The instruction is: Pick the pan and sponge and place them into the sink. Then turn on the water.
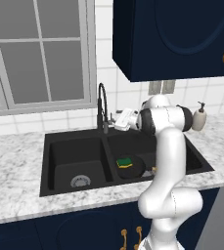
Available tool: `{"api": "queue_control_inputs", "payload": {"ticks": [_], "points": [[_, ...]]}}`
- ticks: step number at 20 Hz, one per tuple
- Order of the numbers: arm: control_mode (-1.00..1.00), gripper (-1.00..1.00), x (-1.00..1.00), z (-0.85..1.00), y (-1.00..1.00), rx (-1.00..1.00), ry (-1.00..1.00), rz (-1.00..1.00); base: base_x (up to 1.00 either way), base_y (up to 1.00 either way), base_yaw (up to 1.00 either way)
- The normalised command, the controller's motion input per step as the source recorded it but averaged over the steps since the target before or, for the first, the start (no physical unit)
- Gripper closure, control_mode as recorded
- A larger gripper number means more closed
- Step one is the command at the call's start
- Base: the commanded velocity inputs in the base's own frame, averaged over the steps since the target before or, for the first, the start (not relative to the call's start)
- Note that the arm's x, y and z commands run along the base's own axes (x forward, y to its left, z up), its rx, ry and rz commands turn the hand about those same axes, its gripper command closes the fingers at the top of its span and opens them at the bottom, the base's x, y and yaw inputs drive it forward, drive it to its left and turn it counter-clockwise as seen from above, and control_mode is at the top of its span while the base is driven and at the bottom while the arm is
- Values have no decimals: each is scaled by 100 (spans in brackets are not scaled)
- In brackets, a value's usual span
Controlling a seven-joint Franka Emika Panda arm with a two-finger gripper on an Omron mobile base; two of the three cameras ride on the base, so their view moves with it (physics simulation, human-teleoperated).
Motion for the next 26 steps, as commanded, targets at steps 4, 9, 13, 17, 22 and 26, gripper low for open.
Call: {"api": "queue_control_inputs", "payload": {"ticks": [4, 9, 13, 17, 22, 26], "points": [[-100, -100, 17, -13, 6, 0, 0, -4, 0, 0, 0], [-100, -100, 16, -12, 8, 0, 0, -6, 0, 0, 0], [-100, -100, 28, -4, 8, 0, 0, -10, 0, 0, 0], [-100, -100, 20, -8, 0, 1, 0, -11, 0, 0, 0], [-100, -100, 17, -18, 0, 2, 0, -10, 0, 0, 0], [-100, -100, 16, -20, 0, 0, 0, -7, 0, 0, 0]]}}
